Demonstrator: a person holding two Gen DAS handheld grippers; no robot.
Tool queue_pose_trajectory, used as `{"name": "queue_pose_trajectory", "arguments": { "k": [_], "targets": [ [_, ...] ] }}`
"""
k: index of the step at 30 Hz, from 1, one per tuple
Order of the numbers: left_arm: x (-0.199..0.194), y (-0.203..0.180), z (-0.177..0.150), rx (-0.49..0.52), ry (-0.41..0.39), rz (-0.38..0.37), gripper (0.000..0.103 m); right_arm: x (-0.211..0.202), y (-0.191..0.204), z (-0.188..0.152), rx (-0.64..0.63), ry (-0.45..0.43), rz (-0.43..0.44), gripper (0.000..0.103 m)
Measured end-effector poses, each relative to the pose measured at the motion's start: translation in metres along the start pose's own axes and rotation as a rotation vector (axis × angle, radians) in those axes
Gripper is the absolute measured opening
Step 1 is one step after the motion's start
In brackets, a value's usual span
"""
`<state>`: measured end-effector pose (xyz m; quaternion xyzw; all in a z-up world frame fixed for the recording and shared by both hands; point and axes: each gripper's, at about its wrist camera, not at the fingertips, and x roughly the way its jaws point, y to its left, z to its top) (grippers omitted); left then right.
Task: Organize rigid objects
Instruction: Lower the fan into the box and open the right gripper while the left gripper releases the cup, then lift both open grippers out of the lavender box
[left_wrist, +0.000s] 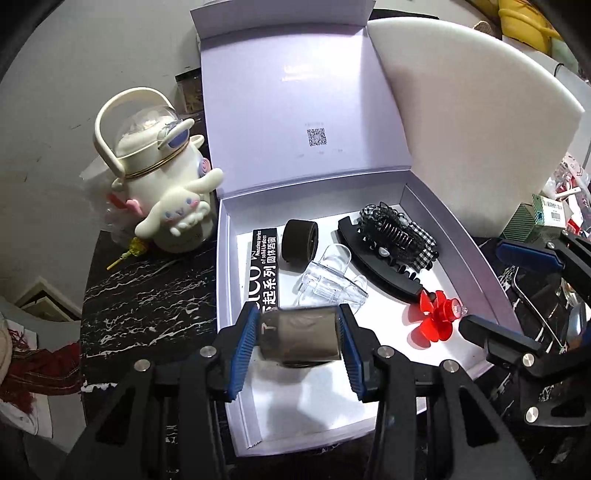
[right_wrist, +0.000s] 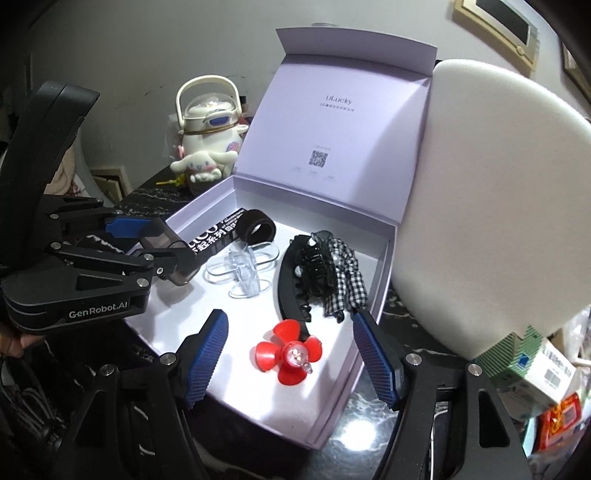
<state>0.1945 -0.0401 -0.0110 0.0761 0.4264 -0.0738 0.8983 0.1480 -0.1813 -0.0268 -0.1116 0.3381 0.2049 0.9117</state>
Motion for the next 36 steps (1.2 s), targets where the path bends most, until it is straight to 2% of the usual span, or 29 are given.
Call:
{"name": "queue_pose_trajectory", "arguments": {
  "k": [5,9,10,16,29,33,36],
  "targets": [
    [-0.005,0.000,0.001,-0.010,0.001,0.014,0.045,-0.008,0.000,-0.003,0.005,-0.008,-0.010,0.071],
    [-0.013,-0.002,-0.001,-0.009,-0.023,0.032,0.076,-0.015,-0.001,-0.003,0.008,-0.017,-0.017,0.071],
    [-0.017,-0.002,-0.001,-0.011,-0.033,0.035,0.078,-0.017,-0.001,-0.003,0.008,-0.020,-0.018,0.071],
    [-0.036,-0.001,-0.002,-0.020,-0.052,0.049,0.078,-0.032,-0.002,-0.003,0.013,-0.044,-0.034,0.072],
    [-0.088,0.002,-0.017,-0.042,-0.114,0.064,0.079,-0.085,0.013,-0.004,0.043,-0.131,-0.072,0.102],
    [-0.108,0.002,-0.023,-0.051,-0.138,0.068,0.079,-0.099,0.018,-0.004,0.056,-0.125,-0.130,0.103],
    [-0.121,0.001,-0.026,-0.053,-0.151,0.068,0.079,-0.112,0.018,-0.004,0.083,-0.120,-0.140,0.103]
  ]
}}
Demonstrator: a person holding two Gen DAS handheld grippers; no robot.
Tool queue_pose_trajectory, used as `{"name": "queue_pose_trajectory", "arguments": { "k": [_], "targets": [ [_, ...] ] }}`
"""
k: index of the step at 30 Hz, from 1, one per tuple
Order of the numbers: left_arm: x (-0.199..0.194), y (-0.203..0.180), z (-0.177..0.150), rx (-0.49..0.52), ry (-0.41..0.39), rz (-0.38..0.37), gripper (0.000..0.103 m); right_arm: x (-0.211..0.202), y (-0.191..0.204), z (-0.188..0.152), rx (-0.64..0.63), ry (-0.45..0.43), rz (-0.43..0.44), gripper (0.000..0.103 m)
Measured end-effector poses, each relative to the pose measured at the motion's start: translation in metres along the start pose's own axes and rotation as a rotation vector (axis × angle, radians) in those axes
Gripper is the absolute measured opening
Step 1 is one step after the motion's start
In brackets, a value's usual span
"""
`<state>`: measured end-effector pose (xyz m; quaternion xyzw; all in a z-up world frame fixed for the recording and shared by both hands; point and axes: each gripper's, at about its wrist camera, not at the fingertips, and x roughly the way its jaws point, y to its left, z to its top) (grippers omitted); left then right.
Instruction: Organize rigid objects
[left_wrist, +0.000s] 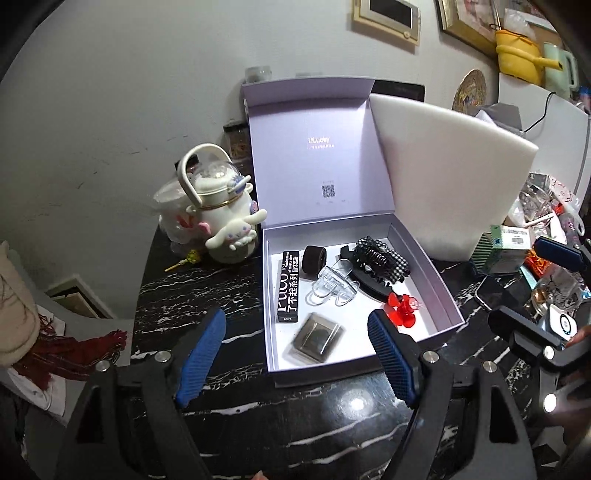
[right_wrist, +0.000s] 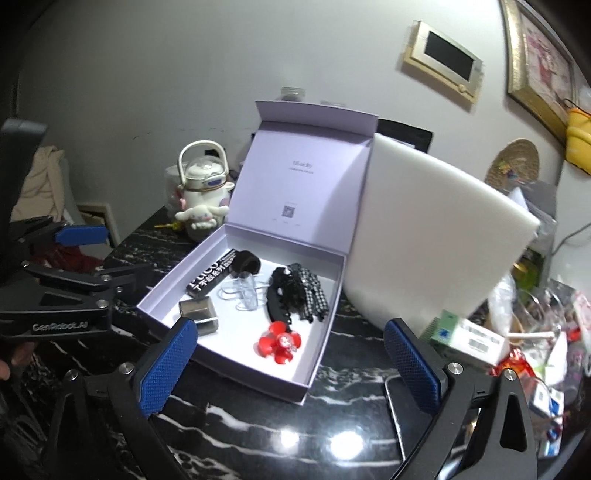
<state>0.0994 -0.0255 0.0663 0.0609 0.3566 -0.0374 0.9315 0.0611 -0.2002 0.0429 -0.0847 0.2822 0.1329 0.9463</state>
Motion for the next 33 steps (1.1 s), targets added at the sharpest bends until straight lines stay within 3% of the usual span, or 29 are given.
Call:
{"name": "queue_pose_trajectory", "arguments": {
  "k": [7,13,33],
  "targets": [
    [-0.034,-0.003,-0.007,0.000,-0.046,0.024,0.079,-0.021,0.002,-0.003,0.032,0.002,-0.018,0.103],
    [-0.047,-0.001,-0.018,-0.012,-0.040,0.047,0.079,-0.029,0.008,-0.011,0.059,0.041,-0.025,0.103],
    [-0.044,0.002,-0.030,-0.027,0.004,0.035,0.079,-0.036,0.019,-0.020,0.058,0.079,-0.043,0.103]
  ]
}}
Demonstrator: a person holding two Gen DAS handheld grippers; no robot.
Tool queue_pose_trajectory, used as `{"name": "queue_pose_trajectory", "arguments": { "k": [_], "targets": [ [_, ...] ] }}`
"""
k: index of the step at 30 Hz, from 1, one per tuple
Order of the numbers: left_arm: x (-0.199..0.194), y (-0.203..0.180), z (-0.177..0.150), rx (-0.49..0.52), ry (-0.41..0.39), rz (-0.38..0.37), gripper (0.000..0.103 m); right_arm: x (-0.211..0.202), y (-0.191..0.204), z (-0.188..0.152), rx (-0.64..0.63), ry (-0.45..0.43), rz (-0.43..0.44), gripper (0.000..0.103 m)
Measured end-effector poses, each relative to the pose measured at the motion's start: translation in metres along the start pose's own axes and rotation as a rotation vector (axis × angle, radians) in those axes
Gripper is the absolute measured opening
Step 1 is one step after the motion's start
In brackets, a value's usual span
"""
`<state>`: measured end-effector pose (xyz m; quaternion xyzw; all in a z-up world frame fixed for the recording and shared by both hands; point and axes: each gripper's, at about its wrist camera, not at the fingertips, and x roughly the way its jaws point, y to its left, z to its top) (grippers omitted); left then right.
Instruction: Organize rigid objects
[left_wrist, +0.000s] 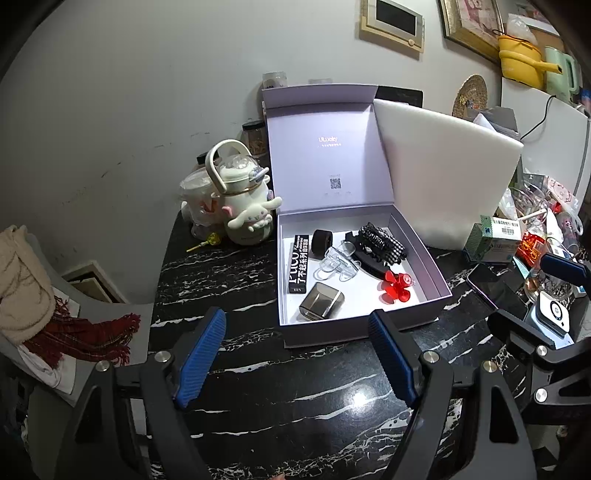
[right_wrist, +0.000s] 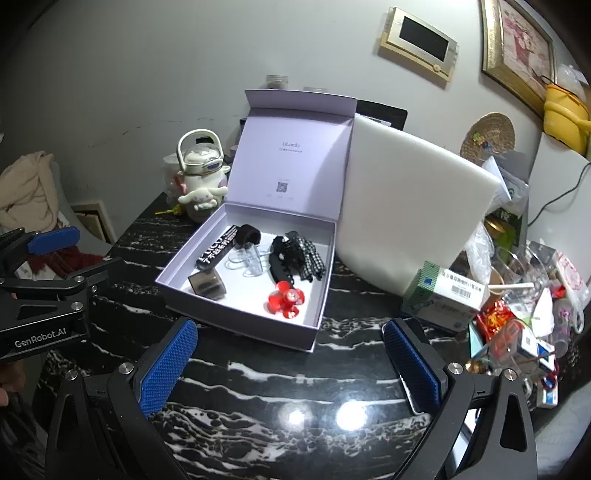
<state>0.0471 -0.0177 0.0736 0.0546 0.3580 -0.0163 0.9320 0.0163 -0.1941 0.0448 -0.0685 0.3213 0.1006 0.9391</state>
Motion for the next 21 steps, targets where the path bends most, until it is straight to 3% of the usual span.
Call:
{"name": "queue_pose_trajectory", "arguments": {
  "k": [21],
  "targets": [
    [0.0006,0.0018,-0.0027,-0.010,0.008,-0.013,0.079,0.0020,-0.0015,-0.0030,0.009,0.014,0.007,0.103]
  ]
}}
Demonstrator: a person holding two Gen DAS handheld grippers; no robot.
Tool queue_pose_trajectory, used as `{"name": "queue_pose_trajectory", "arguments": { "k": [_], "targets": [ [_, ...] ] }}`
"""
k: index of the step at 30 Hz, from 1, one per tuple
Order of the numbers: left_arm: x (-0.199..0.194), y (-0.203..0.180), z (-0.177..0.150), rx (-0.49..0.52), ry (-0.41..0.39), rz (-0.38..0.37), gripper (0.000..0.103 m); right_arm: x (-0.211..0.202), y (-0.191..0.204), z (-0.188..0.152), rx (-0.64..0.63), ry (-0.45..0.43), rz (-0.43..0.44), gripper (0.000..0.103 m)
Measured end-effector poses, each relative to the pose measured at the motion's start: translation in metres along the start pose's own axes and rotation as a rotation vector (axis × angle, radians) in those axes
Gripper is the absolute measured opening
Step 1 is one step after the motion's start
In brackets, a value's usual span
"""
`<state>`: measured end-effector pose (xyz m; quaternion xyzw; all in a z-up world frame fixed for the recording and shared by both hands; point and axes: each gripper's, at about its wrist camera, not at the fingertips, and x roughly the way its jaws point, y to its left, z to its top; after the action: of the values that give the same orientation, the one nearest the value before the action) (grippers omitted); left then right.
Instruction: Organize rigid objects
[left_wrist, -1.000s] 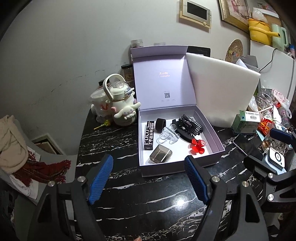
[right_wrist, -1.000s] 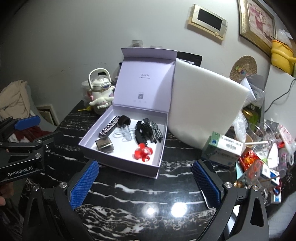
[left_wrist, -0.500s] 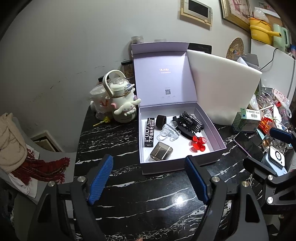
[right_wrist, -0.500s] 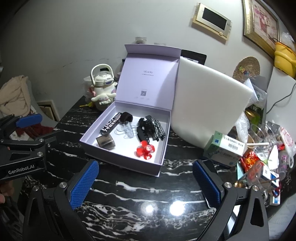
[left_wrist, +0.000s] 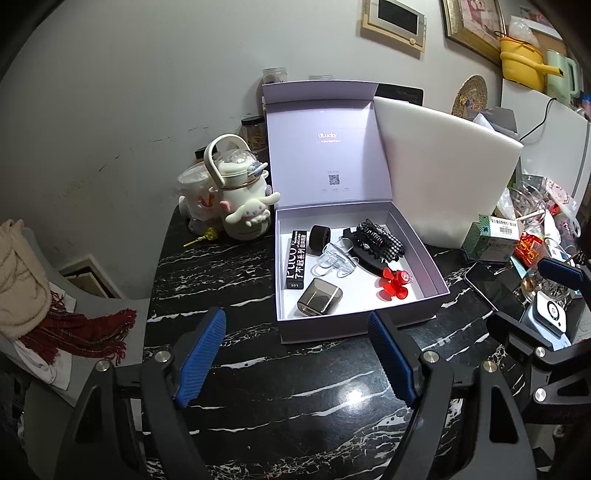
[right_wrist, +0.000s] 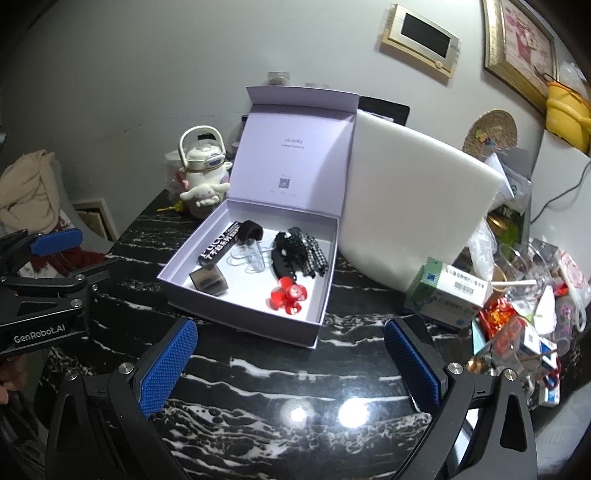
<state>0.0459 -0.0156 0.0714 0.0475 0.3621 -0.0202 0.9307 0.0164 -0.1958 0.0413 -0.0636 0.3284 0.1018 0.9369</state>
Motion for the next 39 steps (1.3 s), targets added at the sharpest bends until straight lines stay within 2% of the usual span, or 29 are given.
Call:
{"name": "queue_pose_trajectory", "arguments": {
  "k": [17,22,39],
  "targets": [
    [0.001,-0.006,0.000,0.018,0.009,-0.004,0.079,0.000,-0.005,-0.003,0.005,0.023,-0.009,0.103],
    [0.003,-0.010,0.000,0.033,0.003,0.017,0.079,0.002,-0.006,-0.004,0.008,0.028,-0.011,0.103],
    [0.016,-0.016,-0.003,0.041,0.029,-0.014,0.079,0.013,-0.008,-0.008,0.011,0.059,-0.008,0.103]
  ]
}}
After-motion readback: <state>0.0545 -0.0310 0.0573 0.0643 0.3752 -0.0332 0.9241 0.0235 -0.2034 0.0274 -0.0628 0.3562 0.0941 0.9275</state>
